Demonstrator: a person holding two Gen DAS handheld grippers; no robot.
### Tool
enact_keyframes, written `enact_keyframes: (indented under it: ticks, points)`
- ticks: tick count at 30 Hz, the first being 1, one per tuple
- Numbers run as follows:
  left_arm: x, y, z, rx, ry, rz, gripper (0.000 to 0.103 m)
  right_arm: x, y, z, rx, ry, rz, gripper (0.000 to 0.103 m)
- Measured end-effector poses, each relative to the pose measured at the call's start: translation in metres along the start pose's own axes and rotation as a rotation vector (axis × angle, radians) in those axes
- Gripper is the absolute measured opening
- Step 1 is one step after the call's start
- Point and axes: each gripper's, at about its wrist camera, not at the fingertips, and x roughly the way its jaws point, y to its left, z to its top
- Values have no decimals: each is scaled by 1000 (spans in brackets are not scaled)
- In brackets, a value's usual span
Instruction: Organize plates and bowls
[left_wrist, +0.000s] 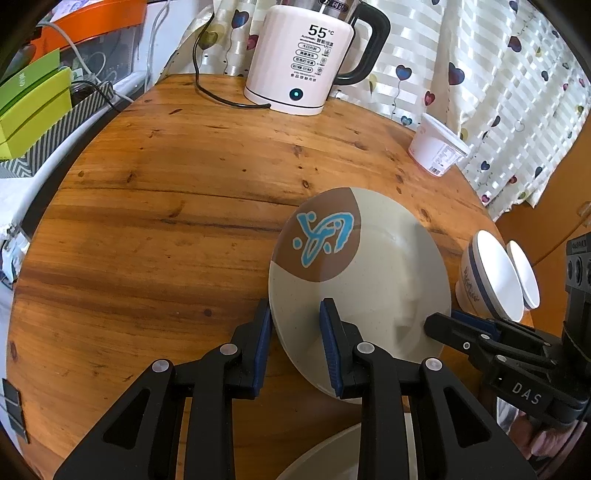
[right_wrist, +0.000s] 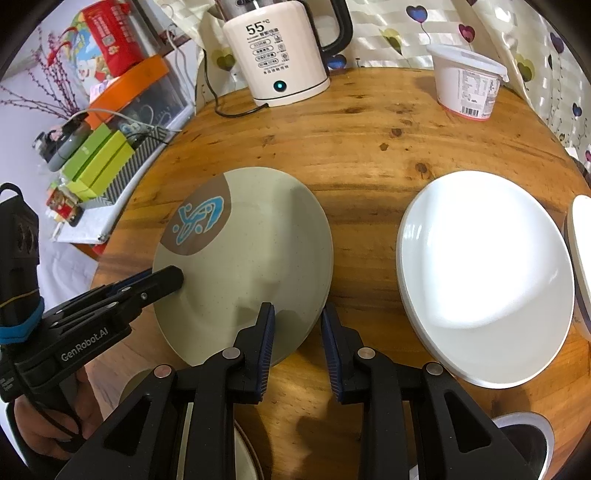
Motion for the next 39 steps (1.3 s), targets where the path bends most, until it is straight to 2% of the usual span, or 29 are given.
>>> enact_keyframes:
  ticks: [18,39]
  points:
    - [-30,2,-10,-23,-34,3,27,-16,14,-2,-33,-17,25,25]
    - [-76,-7,-41,-38,-70,16,27,-54,30,-27,-75,-45,53,25]
